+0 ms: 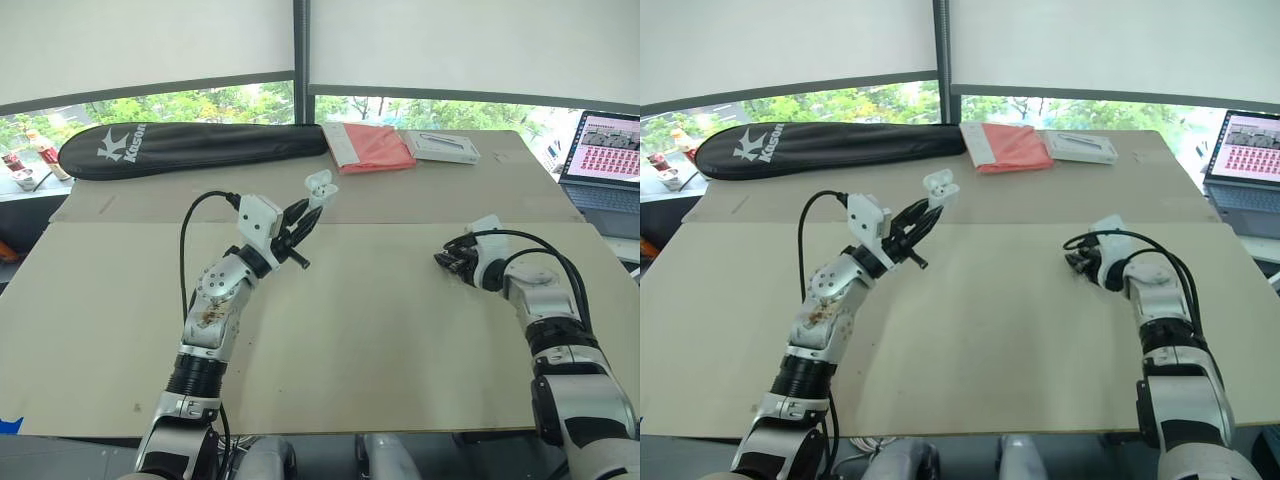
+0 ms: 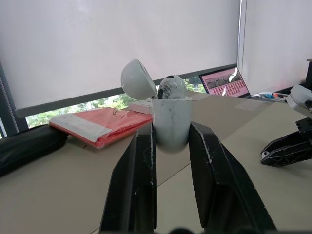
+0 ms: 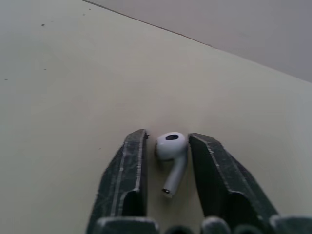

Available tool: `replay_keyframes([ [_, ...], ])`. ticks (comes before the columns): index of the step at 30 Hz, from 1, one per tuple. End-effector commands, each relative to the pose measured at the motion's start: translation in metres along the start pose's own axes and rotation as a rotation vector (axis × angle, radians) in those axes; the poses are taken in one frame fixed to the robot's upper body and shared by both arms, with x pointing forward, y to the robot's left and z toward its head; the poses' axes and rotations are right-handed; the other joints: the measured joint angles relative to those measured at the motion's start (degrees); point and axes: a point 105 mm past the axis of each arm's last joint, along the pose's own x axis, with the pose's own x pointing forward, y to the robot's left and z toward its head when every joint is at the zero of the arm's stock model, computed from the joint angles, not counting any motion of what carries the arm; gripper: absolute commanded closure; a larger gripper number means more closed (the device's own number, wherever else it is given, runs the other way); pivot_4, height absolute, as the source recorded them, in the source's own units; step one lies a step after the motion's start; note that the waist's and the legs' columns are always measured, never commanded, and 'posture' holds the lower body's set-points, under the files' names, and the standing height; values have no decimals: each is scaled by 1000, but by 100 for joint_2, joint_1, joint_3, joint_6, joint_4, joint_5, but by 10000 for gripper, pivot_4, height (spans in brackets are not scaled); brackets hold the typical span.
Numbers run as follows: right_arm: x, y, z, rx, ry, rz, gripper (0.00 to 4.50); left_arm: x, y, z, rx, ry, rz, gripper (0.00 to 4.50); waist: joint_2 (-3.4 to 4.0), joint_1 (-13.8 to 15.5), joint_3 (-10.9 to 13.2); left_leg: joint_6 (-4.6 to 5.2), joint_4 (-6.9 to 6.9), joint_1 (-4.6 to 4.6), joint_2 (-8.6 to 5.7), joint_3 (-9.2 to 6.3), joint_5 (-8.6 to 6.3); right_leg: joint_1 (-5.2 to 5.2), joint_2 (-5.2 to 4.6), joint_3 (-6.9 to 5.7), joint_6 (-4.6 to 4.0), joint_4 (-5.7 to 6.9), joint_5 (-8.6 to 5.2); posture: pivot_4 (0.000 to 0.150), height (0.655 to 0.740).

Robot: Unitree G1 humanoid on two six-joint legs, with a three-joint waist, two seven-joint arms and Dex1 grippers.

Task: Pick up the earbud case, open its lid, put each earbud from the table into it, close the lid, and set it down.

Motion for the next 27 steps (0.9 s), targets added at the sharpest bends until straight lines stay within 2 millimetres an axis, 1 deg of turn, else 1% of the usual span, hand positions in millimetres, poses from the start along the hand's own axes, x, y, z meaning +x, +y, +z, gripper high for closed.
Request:
replay_keyframes([
  [1,-4,-4,7,54,-46,3,41925,1,-2,13,17,-43,-2,40372,0,0,0,0,0,0,0,0,0,1,0,0,0,0,0,1500,7400],
  [4,-8,-3,12,122,-79,26,41925,1,-3,13,15,-46,0,40372,0,1,0,0,-1,0,0,0,0,1,0,0,0,1,0,1500,7400],
  [7,-25,2,15,90,-58,114,41925,4,-4,13,12,-56,9,40372,0,40,0,1,1,-6,1,-4,0,1,0,-3,0,24,0,1500,7400],
  [8,-34,5,14,61,-31,151,41925,5,-4,13,9,-59,13,40372,1,48,0,1,0,-6,0,-4,-1,1,-3,-3,1,26,1,1500,7400],
  [11,-81,12,1,-73,149,332,41925,5,-5,11,-5,-70,37,40372,13,157,4,12,5,-10,-2,-6,-7,0,-15,-6,8,25,-3,1500,7400],
  [14,-107,10,-11,-138,278,399,41925,5,-5,10,-10,-74,53,40372,12,142,4,22,12,-9,-4,-2,-13,3,-22,-5,12,19,-6,1500,7400],
  [16,-127,3,-26,-217,405,440,41925,5,-4,11,-15,-78,62,40372,11,125,5,23,18,0,-5,1,-15,13,-17,-5,11,-12,-5,1500,7400],
  [18,-146,-6,-45,-333,550,482,41925,6,-3,10,-17,-79,63,40372,10,126,5,20,19,10,-1,-1,-13,28,-10,-5,11,-22,-5,1500,7400],
  [20,-159,-16,-59,-462,651,516,41925,7,-4,9,-19,-79,61,40372,11,122,5,18,15,20,0,-1,-12,33,-7,-4,10,-21,-7,1500,7400],
  [21,-163,-18,-63,-491,675,533,41925,7,-4,8,-19,-79,60,40372,11,110,5,17,13,25,-1,1,-12,36,-7,-2,11,-21,-8,1500,7400],
  [24,-169,-23,-69,-494,710,558,41925,6,-5,8,-19,-78,61,40372,10,118,5,17,10,38,-1,3,-12,53,-4,0,12,-29,-8,1500,7400],
  [27,-178,-29,-78,-539,758,585,41925,4,-5,8,-22,-76,66,40372,9,152,6,20,7,55,0,-1,-14,85,-4,-6,11,-52,-7,1500,7400],
])
